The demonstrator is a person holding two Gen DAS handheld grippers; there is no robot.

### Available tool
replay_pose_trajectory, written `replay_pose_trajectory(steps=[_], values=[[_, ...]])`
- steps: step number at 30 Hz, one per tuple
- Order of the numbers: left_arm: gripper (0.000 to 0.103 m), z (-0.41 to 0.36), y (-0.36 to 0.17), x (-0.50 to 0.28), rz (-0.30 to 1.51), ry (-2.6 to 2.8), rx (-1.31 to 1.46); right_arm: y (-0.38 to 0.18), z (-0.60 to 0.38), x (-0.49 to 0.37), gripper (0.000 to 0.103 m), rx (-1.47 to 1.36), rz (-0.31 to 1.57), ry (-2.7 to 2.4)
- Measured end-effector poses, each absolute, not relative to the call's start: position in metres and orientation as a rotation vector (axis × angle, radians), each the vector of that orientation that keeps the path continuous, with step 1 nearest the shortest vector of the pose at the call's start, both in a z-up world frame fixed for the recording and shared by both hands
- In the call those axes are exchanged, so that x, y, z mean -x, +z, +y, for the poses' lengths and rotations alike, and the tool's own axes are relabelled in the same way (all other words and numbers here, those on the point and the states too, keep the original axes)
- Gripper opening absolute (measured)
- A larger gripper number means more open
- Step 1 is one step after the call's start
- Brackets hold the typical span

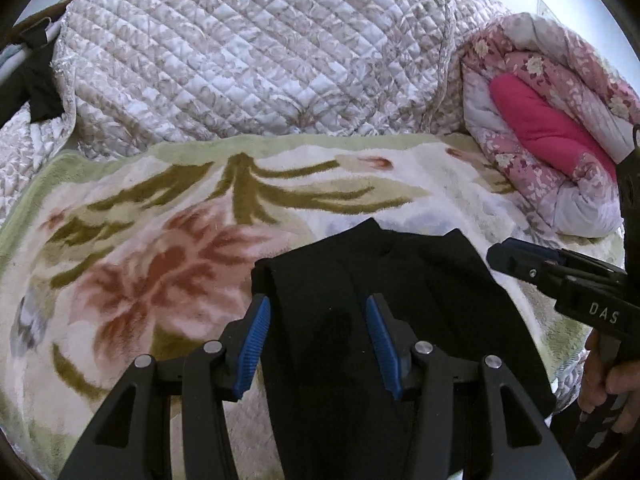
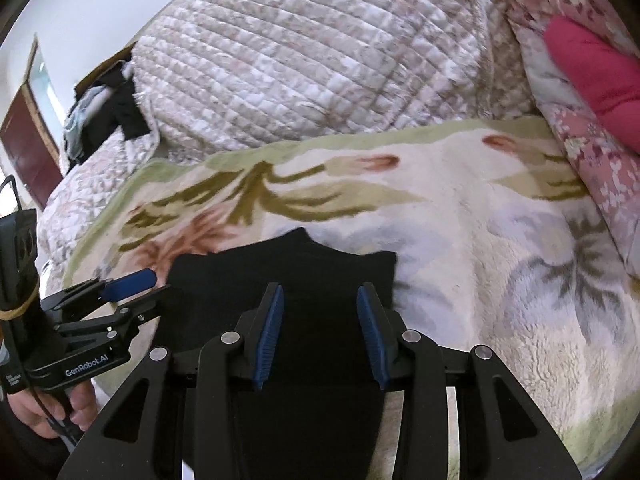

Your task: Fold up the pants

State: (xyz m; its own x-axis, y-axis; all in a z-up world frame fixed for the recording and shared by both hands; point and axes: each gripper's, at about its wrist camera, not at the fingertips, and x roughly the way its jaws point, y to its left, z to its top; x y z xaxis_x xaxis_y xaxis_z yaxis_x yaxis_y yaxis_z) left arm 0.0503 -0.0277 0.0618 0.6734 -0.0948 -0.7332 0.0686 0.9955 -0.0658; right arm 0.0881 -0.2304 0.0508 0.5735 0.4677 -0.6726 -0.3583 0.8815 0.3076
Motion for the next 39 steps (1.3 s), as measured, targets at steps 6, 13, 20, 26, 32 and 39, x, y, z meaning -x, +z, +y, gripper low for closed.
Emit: replay_pose_trajectory(steps=[6,13,20,26,32,39], values=[[0.054,-0.021,0.045,-0.061,0.867,-0.091,0.064,0.043,-0.237,-0.097,0.039,-0.173,0.843,0.445],[0.058,-0.02,0.042,-0.067,0.867,-0.096,0.077,0.034,-0.235,-0.106,0.039,-0.187,0.872,0.425],[0.02,-0.028,0.038,-0.072,0.838,-0.105,0.036,0.031,-0.237,-0.113,0.039,-0.186,0.873,0.381],[0.008,-0.016,0.047,-0.061,0.798,-0.106,0.074,0.039,-0.25,-0.112,0.039,-0.217,0.83,0.349],[0.009,-0.009,0.039,-0.061,0.807,-0.097,0.101,0.036,-0.244,-0.117,0.037,-0.178,0.827,0.365],[0.013,-0.004,0.031,-0.069,0.818,-0.107,0.143,0.005,-0.233,-0.143,0.018,-0.149,0.951,0.356]])
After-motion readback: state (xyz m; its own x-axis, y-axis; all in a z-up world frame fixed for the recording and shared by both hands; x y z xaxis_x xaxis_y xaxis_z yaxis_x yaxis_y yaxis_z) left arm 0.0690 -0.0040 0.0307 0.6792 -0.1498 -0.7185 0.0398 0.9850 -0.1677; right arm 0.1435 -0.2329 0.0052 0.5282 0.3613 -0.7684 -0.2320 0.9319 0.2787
